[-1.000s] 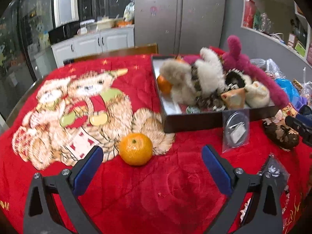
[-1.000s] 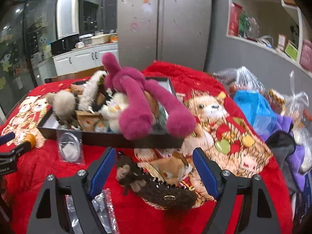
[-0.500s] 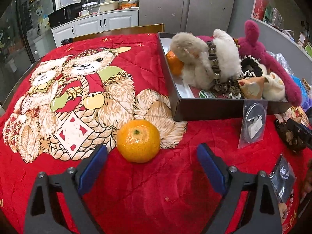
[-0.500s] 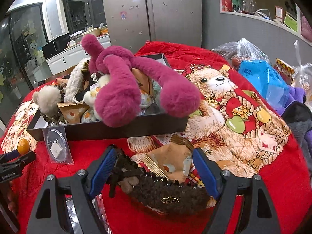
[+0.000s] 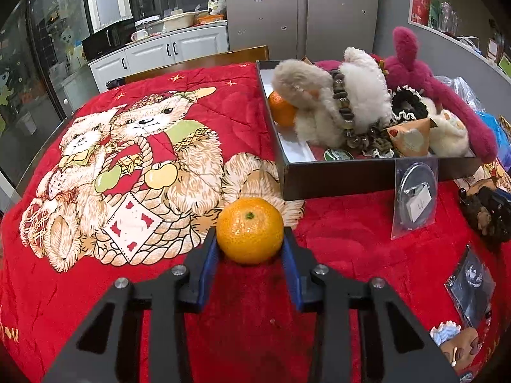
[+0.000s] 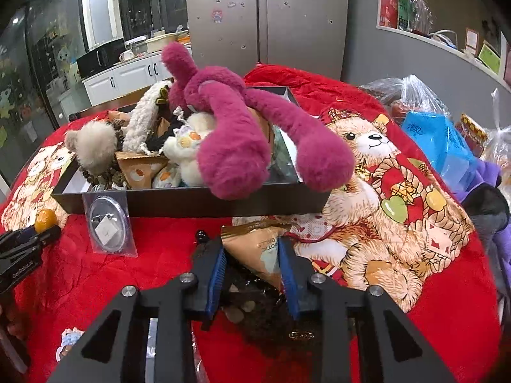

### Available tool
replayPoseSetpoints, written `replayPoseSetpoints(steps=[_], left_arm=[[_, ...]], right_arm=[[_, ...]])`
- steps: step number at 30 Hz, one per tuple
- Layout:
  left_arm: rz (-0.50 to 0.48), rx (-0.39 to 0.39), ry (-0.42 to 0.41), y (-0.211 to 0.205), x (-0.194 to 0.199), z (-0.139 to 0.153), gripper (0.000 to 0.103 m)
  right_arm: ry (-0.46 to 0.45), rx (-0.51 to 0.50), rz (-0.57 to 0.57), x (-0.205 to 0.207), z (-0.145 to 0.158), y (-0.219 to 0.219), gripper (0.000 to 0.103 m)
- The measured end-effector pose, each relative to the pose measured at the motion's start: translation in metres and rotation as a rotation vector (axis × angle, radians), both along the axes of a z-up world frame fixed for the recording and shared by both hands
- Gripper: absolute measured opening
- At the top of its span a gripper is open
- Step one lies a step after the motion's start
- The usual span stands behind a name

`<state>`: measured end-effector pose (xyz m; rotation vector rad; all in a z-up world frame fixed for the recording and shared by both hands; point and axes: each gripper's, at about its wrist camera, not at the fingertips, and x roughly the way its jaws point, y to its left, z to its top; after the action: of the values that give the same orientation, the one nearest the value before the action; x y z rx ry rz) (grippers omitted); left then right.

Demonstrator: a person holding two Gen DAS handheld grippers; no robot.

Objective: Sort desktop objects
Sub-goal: 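Grasp the second orange with the left tool while the right tool grasps the gold snack bag, then lift the orange with the left tool while the right tool lifts the snack bag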

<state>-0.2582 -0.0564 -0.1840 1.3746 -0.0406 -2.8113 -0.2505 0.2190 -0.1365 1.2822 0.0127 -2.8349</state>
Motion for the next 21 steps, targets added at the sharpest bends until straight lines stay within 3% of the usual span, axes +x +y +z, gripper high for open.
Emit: replayPoseSetpoints(steps=[9,21], left_arm=[[-0.038,0.024,0.017,0.009,0.014,0.011,0.038],[-0.081,0.069,0.113,0.022,0.042,0.059,0.038]], right_arm=[[0.024,0.015,0.024,0.016,0.013,-0.009,0.030],[0.106,0.003,0.113,0.046,0.050,-0.048,0.030]])
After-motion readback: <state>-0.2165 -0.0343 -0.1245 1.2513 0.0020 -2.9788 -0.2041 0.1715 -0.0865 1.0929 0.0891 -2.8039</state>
